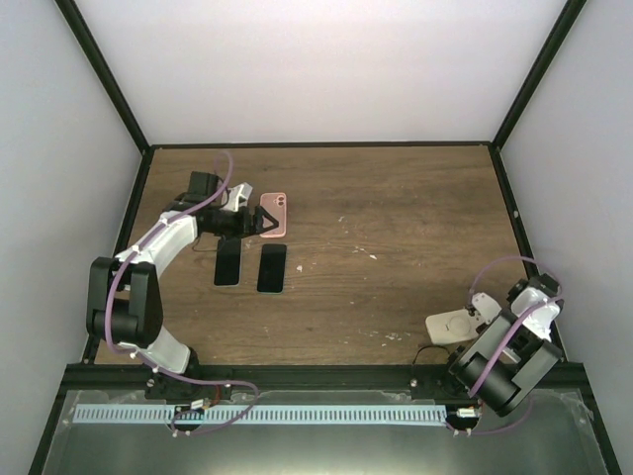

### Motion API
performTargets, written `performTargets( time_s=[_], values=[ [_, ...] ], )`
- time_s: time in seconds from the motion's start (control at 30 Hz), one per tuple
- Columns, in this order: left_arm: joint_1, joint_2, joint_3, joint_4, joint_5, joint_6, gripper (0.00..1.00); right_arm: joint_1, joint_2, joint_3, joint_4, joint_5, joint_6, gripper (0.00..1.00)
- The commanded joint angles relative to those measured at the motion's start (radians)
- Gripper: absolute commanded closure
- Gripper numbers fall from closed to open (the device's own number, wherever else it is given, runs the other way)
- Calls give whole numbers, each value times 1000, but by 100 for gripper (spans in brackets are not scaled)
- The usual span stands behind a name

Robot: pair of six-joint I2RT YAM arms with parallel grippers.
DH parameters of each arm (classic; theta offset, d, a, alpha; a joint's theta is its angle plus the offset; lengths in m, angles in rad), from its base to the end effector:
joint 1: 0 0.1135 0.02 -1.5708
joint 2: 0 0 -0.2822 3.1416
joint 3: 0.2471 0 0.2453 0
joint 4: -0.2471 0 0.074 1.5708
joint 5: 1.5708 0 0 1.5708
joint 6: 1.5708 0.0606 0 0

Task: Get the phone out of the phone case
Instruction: Adjust the phone at the center of the board.

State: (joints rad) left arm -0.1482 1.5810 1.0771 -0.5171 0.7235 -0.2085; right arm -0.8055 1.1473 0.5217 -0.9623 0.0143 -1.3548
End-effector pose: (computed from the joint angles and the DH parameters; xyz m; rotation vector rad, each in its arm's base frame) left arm 0.3131 -0.0873 0.2316 0.1937 2.5376 -1.0690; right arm 0.0892 -0.0941 0.1456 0.8466 -3.0039 -0.0130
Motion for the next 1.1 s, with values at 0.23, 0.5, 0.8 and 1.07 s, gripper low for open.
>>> performTargets(
  time_s=[0.23,0.5,0.8,1.07],
  values=[
    [7,20,-8,28,25,-17,0,262,110,67,168,-290,328,84],
    [14,-3,-9,17,8,-10,0,510,316,178,252,-428,541,84],
    [18,-14,-6,11,5,-13,0,848,477,341,266,-493,700,81],
    [18,-51,-19,14,-4,-8,0,954,405,371,161,-512,731,41]
  ],
)
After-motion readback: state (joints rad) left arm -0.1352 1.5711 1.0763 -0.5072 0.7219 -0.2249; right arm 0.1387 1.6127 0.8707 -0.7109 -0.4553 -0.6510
